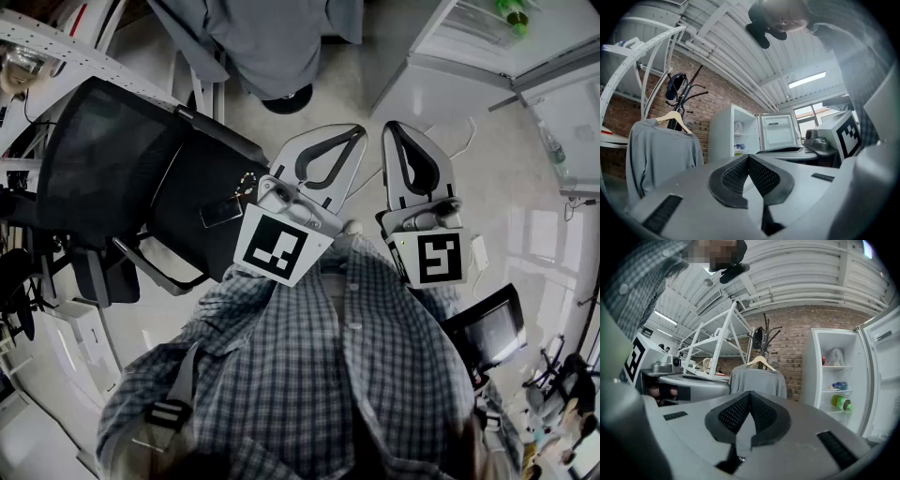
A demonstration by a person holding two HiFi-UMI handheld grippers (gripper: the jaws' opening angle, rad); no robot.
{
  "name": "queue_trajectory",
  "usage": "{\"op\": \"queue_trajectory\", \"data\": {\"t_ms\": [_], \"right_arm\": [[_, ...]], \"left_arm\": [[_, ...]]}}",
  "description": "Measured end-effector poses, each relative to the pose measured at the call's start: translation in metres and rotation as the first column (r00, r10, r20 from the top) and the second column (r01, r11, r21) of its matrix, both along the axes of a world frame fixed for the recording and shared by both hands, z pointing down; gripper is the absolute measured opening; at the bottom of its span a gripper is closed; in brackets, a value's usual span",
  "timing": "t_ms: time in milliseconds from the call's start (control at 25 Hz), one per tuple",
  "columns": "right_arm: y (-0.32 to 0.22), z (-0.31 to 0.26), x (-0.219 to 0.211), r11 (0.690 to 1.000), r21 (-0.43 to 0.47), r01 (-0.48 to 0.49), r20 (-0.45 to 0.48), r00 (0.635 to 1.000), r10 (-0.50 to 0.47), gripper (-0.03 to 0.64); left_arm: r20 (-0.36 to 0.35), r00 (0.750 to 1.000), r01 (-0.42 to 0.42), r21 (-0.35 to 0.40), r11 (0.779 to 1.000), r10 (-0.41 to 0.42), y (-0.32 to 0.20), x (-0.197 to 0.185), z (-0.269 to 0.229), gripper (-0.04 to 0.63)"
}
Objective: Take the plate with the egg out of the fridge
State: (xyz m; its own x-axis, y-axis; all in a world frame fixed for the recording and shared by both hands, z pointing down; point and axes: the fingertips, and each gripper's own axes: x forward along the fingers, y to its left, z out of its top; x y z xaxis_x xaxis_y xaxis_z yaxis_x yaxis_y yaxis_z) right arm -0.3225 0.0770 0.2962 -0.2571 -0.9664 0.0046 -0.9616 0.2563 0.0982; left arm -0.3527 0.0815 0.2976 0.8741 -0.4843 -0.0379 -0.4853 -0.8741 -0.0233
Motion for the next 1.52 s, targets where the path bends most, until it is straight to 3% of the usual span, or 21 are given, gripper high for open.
{"op": "queue_trajectory", "data": {"t_ms": [1000,1520], "right_arm": [[0.01,0.003,-0.02,1.0,-0.001,-0.02,-0.005,1.0,0.02,0.005],[0.033,0.019,0.016,0.993,-0.052,-0.105,-0.056,0.993,0.102,0.005]], "left_arm": [[-0.012,1.0,-0.007,-0.016,1.0,0.007,0.007,-0.02,0.003,0.006],[-0.004,0.998,-0.069,-0.041,0.997,0.069,0.015,0.004,0.009,0.006]]}}
